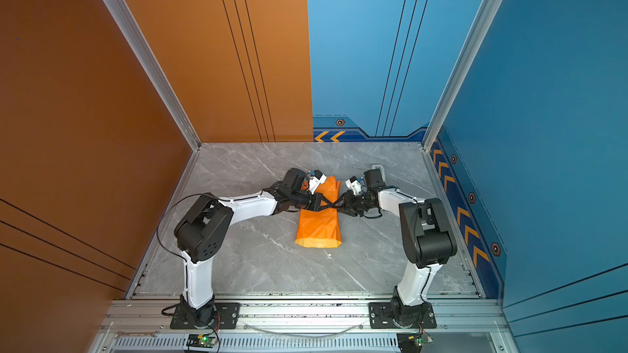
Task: Wrap a gift box in wrapping paper
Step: Stick the wrapping paper to the gift box.
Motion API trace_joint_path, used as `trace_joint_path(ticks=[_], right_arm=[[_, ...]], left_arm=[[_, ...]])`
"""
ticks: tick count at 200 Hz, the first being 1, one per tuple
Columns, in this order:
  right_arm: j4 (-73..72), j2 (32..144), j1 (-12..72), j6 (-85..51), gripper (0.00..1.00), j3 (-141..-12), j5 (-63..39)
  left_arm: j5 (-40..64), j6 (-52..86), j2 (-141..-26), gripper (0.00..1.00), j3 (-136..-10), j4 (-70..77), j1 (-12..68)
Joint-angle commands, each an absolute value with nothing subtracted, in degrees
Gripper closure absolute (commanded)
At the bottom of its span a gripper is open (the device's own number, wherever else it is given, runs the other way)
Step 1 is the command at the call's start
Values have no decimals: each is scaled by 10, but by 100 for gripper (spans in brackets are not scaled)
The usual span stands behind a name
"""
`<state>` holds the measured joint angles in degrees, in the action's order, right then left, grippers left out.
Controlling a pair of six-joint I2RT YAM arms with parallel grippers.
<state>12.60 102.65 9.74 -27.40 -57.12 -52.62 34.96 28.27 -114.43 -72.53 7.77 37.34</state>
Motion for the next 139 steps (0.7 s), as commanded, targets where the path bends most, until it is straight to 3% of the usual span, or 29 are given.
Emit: trace_joint_path(ticks=[1, 17, 54, 106, 139], right_arm=[[99, 1034, 95, -294, 55, -546, -517], [100, 999, 75, -295, 44, -533, -516], [108, 929, 16, -302, 43, -499, -524], [142, 981, 69, -301, 77, -533, -430], [121, 1023, 99, -315, 86, -552, -412]], left_arm=[[318, 273, -1155, 90, -704, 21, 373], [318, 273, -1157, 90, -703, 22, 373], [323, 271, -1158, 90, -707, 21, 375], [326, 268, -1156, 90, -717, 16, 379], [329, 263, -1157, 90, -724, 10, 380]])
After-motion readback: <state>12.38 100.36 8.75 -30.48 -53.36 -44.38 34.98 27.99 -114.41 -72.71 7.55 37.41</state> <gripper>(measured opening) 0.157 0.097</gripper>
